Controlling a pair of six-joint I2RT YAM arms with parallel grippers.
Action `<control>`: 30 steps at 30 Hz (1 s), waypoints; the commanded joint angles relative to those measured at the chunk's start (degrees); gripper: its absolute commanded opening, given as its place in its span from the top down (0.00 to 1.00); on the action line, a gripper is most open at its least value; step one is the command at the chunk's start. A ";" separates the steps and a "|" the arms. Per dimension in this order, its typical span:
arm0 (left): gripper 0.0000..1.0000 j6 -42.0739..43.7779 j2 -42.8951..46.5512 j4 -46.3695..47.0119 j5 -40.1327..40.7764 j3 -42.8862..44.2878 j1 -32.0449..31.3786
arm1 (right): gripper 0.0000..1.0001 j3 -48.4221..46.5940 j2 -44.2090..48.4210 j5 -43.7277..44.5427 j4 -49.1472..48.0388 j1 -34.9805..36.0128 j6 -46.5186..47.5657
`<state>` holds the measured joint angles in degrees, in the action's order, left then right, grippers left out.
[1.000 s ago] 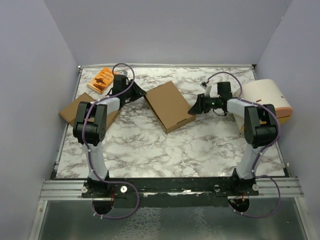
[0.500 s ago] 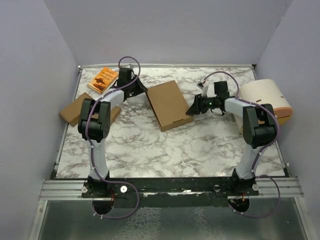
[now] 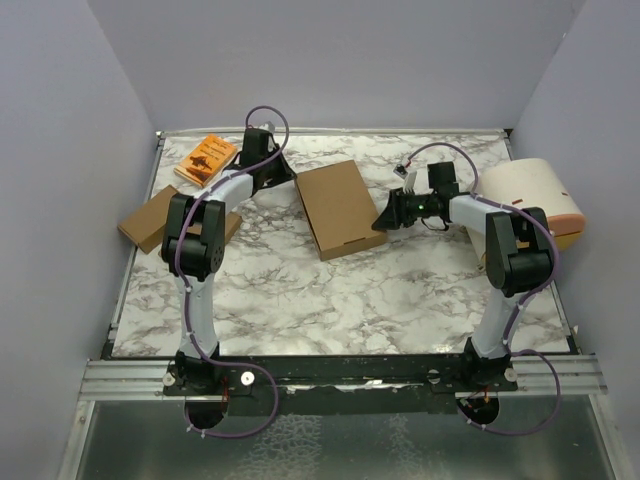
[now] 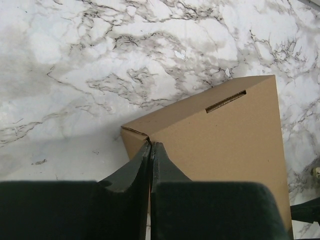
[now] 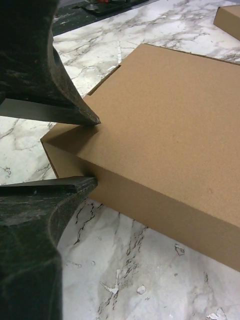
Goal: Fold the paper box
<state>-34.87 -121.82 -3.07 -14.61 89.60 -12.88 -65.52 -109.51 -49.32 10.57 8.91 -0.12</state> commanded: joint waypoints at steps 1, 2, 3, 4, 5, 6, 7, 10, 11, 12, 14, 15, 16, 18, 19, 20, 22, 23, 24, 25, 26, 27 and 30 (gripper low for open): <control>0.98 1.16 -3.31 -4.65 -2.04 0.17 -1.79 | 0.58 1.36 -4.02 5.31 4.20 1.99 4.35; 0.98 1.02 -3.13 -4.09 -2.43 0.14 -1.78 | 0.58 1.36 -4.04 5.23 4.20 1.99 4.36; 0.97 0.70 -2.77 -3.53 -2.81 0.13 -1.79 | 0.57 1.36 -4.04 5.19 4.27 1.99 4.36; 0.95 0.47 -2.32 -2.80 -2.83 0.09 -1.75 | 0.57 1.29 -4.04 5.19 4.28 1.99 4.34; 0.91 0.29 -1.61 -1.94 -2.93 -0.06 -1.71 | 0.57 1.20 -4.04 5.12 4.36 1.99 4.44; 0.87 0.09 -0.75 -0.77 -3.12 -0.37 -1.51 | 0.56 1.07 -3.96 5.05 4.52 1.99 4.51; 0.80 -0.09 0.45 0.79 -3.45 -0.95 -1.31 | 0.56 0.91 -3.98 4.82 4.87 1.99 4.66; 0.63 -0.58 5.08 5.24 -3.80 -3.37 -0.63 | 0.53 0.48 -3.30 4.30 5.22 1.97 4.76; 0.60 -0.35 6.69 6.47 -3.95 -4.24 -0.38 | 0.52 0.52 -2.95 3.88 5.03 1.89 4.75; 0.58 -0.07 8.47 7.64 -4.12 -5.37 -0.10 | 0.50 0.56 -2.57 3.62 4.85 1.90 4.72; 0.57 0.79 12.38 9.60 -4.24 -8.10 0.36 | 0.47 0.38 -1.83 3.12 4.79 1.89 5.02; 0.57 1.23 14.34 10.80 -4.29 -9.94 0.60 | 0.45 0.12 -1.36 3.04 4.88 1.90 5.35; 0.57 1.71 16.42 12.49 -4.38 -12.51 0.81 | 0.44 -0.18 -0.87 3.01 5.13 1.90 5.83; 0.57 1.94 21.03 16.53 -3.97 -19.02 1.23 | 0.40 -1.21 0.42 3.39 5.96 1.90 7.28; 0.56 1.81 23.57 19.34 -3.74 -22.86 1.34 | 0.38 -1.89 1.11 3.71 6.58 1.90 8.21; 0.56 1.68 26.72 22.16 -3.27 -26.89 1.43 | 0.36 -2.73 2.01 4.13 7.37 1.89 9.74; 0.56 1.37 32.45 28.40 -1.93 -35.20 1.46 | 0.32 -4.14 4.13 6.03 7.34 1.90 12.11; 0.55 1.18 35.19 31.64 -1.63 -38.98 1.46 | 0.28 -4.40 5.34 7.12 6.28 1.90 13.24; 0.53 0.91 37.50 34.99 -1.37 -42.98 1.46 | 0.25 -4.67 6.38 7.73 4.84 1.90 14.26; 0.51 0.89 39.84 37.82 -1.33 -46.37 1.46 | 0.23 -5.24 7.30 7.97 3.45 1.90 15.51; 0.47 1.50 41.87 40.46 -1.40 -49.17 1.46 | 0.19 -5.87 7.83 7.90 2.17 1.87 16.59; 0.40 2.27 43.73 42.59 -1.39 -51.84 1.52 | 0.09 -6.29 7.98 7.93 0.35 1.90 16.45; 0.08 1.12 47.94 49.87 -1.25 -59.22 1.70 | 0.00 -9.85 4.35 2.26 -3.36 1.54 11.94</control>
<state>-33.54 -78.65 31.94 -16.86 38.44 -11.46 -69.76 -104.09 -44.07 13.96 10.52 12.40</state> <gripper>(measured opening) 0.722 0.966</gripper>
